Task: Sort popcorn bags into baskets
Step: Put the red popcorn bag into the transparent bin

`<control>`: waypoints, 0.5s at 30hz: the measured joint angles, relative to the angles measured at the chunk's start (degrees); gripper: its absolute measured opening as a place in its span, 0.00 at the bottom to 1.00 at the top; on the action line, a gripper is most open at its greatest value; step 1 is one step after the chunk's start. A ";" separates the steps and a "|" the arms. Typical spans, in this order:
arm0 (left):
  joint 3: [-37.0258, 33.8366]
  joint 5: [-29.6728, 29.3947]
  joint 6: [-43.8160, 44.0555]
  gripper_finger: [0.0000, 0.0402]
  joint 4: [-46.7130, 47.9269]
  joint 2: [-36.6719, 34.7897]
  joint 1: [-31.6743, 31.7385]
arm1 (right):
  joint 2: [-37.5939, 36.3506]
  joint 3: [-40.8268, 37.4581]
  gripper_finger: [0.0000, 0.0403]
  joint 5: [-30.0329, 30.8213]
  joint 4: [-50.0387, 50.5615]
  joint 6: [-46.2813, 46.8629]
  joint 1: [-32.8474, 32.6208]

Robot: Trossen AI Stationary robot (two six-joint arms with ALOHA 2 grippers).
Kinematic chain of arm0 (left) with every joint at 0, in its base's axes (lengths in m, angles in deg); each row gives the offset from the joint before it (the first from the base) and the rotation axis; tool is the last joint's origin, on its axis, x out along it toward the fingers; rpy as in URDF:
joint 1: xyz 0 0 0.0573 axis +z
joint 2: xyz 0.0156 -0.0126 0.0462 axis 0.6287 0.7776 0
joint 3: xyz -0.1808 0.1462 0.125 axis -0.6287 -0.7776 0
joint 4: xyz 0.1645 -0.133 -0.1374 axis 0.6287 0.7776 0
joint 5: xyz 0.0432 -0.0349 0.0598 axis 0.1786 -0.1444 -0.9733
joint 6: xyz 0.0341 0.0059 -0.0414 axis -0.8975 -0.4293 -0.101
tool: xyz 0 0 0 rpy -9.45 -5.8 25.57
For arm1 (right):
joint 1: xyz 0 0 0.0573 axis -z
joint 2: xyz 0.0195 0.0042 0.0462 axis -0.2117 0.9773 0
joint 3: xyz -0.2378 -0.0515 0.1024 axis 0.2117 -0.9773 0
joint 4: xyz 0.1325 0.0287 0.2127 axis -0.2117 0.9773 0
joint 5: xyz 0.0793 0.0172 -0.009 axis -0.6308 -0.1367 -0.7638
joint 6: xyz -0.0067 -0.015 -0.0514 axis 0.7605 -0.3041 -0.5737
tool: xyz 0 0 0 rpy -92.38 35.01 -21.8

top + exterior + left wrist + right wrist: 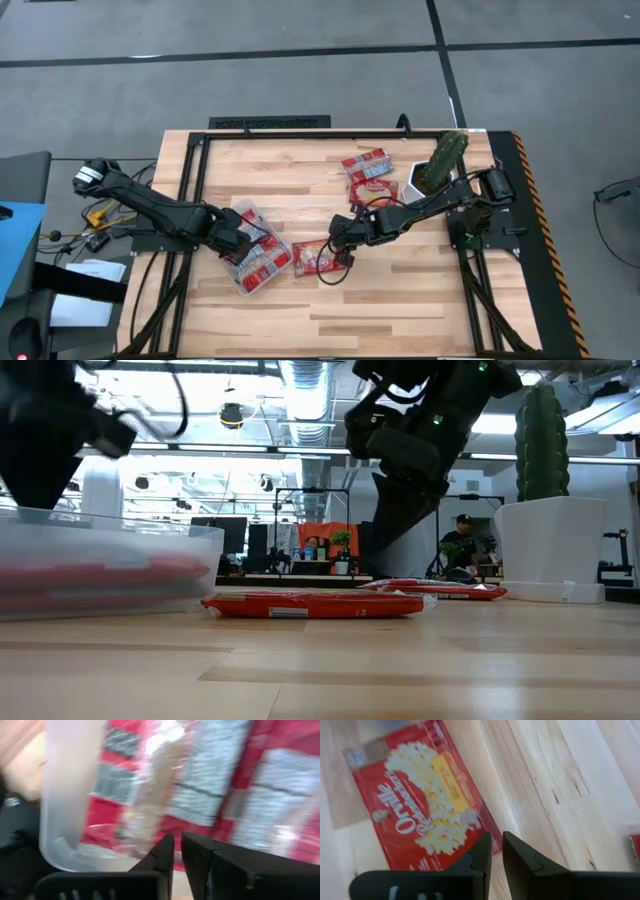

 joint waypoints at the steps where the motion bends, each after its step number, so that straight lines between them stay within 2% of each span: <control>1: 1.18 0.12 -0.09 0.08 -0.25 -0.26 0.00 | 0.00 0.00 0.18 -0.02 -0.66 -0.01 -0.09; 4: 5.44 -1.29 -2.73 0.14 -3.35 -0.97 0.18 | 0.00 0.00 0.17 -0.88 -3.35 -0.19 -0.53; 8: 10.90 -10.51 -9.71 0.20 -9.93 -1.16 1.18 | 0.00 -0.26 0.14 -4.73 -7.41 -2.31 -1.14; 10: 12.47 -12.85 -15.59 0.22 -13.88 -1.15 2.99 | 0.00 -1.48 0.11 -7.17 -11.45 -3.73 -1.26; 15: 12.72 -6.54 -29.19 0.23 -23.83 -1.09 9.75 | 0.02 -5.66 0.02 -15.84 -21.18 -4.90 -2.52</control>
